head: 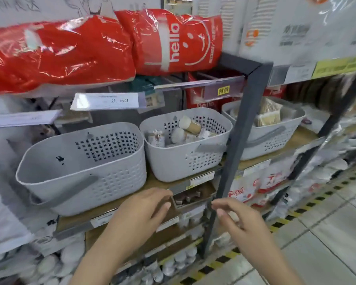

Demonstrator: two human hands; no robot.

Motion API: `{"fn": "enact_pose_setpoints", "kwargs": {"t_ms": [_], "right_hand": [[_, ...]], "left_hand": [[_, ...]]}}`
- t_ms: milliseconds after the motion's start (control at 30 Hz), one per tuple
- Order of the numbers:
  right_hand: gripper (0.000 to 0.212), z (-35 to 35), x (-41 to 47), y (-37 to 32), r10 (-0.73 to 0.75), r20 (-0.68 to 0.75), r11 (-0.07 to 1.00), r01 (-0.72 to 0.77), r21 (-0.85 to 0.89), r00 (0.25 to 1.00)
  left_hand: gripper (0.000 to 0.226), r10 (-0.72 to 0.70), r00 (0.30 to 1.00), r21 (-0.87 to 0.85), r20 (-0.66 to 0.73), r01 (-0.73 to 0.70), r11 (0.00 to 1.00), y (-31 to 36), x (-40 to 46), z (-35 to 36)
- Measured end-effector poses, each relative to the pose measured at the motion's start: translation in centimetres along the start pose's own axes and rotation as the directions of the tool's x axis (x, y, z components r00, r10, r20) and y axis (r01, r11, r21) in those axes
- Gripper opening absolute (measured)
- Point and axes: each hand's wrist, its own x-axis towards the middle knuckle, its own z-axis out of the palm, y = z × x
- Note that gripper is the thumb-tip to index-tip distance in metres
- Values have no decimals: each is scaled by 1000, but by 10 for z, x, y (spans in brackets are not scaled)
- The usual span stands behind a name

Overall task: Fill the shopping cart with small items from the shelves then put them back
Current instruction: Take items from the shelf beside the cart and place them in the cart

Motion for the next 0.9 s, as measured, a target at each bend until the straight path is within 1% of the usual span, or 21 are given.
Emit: {"fn": "enact_pose_setpoints", "kwargs": {"t_ms": [133, 233, 367, 433, 500, 567, 633, 700, 767, 833, 900], "right_hand": [[18, -13, 47, 2, -98, 33, 995, 98, 5, 995], [18, -23, 87, 2, -185, 46, 983, 186, -8, 982], [20, -35, 138, 2, -296, 40, 955, 297, -27, 954], [18, -40, 162, 5, -345, 46, 936, 347, -51, 938], [17, -43, 184, 8, -399, 29, 913, 400, -85, 916], [21, -45, 202, 10, -441, -16, 893, 437, -104, 897], [20, -46, 218, 8, -455, -15, 886, 451, -104, 890], [17, -44, 236, 5, -440, 63, 887, 445, -127, 896], [20, -38, 255, 1, -412, 140, 883, 433, -180, 900], [20, -32, 272, -3, -399, 211, 862, 443, -247, 893], [18, -23, 285, -8, -392, 303, 829, 476, -293, 869]], "left_hand": [[29, -44, 999, -64, -27, 42, 997, -2, 26, -7], [28, -83, 991, -89, -102, 74, 993, -7, 45, -16], [32, -139, 969, -134, -203, 113, 984, -10, 73, -30], [25, -160, 961, -145, -227, 129, 981, -10, 89, -34], [20, -166, 957, -126, -237, 139, 982, -11, 107, -36], [24, -158, 957, -77, -244, 144, 987, -13, 127, -35], [25, -150, 957, -31, -249, 147, 989, -19, 147, -34], [28, -126, 965, 48, -230, 140, 989, -27, 168, -33], [33, -83, 979, 160, -185, 113, 981, -37, 189, -32], [38, -47, 994, 230, -97, 69, 971, -46, 207, -31], [43, -20, 1000, 290, 13, 15, 957, -57, 220, -27]]}}
